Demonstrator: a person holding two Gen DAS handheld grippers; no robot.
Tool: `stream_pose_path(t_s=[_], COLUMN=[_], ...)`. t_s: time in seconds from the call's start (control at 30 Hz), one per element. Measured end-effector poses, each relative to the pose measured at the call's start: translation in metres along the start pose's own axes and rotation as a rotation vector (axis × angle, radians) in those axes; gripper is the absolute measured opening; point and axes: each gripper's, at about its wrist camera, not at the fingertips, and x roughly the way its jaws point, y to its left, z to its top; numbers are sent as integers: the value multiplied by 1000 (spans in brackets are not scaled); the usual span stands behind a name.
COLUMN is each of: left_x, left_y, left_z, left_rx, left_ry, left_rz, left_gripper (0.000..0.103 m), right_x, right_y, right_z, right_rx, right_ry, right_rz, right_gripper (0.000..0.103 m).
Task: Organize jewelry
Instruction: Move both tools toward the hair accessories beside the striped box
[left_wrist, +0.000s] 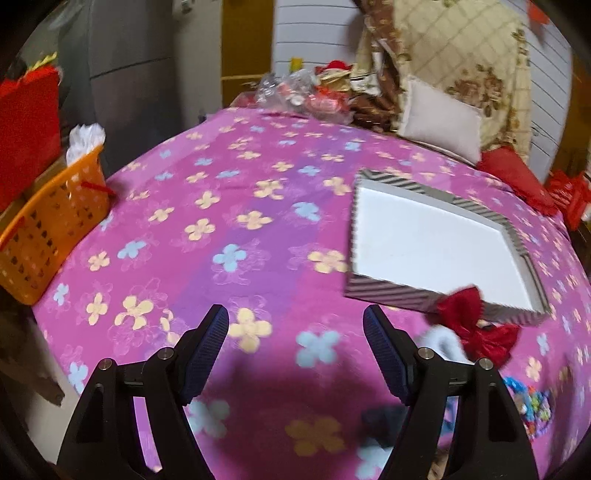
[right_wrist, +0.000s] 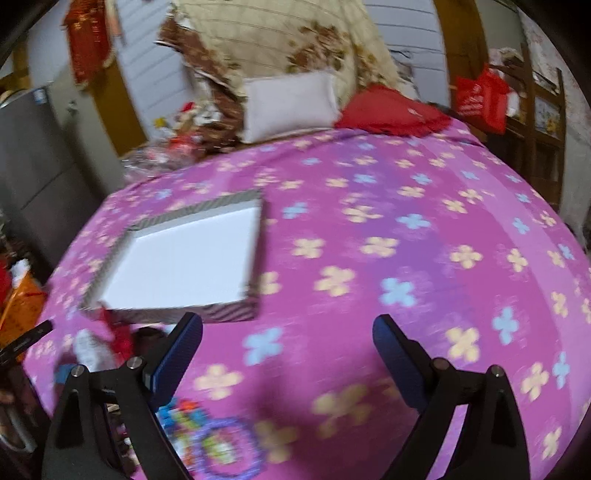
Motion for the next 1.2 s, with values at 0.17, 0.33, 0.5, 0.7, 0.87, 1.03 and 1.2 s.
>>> stream_pose_path(t_s=[0.17, 0.33, 0.5, 0.7, 0.87, 1.03, 1.2], left_x=[-20, -33, -39, -38, -35, -33, -31], left_y=[-25, -48, -59, -67, -66, -64, -63], left_z=[-15, -25, -28, -32, -32, -30, -30], left_rx=[54, 97, 111, 114, 112, 108, 101], left_ry=[-7, -41, -53, -43, -22, -13, -2], left_rz=[-34, -40, -46, -39, -39, -37, -38], left_gripper=[67, 67, 66, 66, 66, 66, 66], right_x=[-16, -21, -23, -21, -15, -11, -8], right_y=[47, 81, 94, 107, 114, 122, 126], right_z=[-15, -20, -25, -30, -32, -32, -31], right_rx=[-94, -191, -217, -233, -239, -258, -263], right_ry=[-51, -43, -47, -40, -34, -25, -19], right_rz=[9, 22, 39, 55, 68, 68, 67], right_gripper=[96, 96, 96, 96, 96, 96, 96])
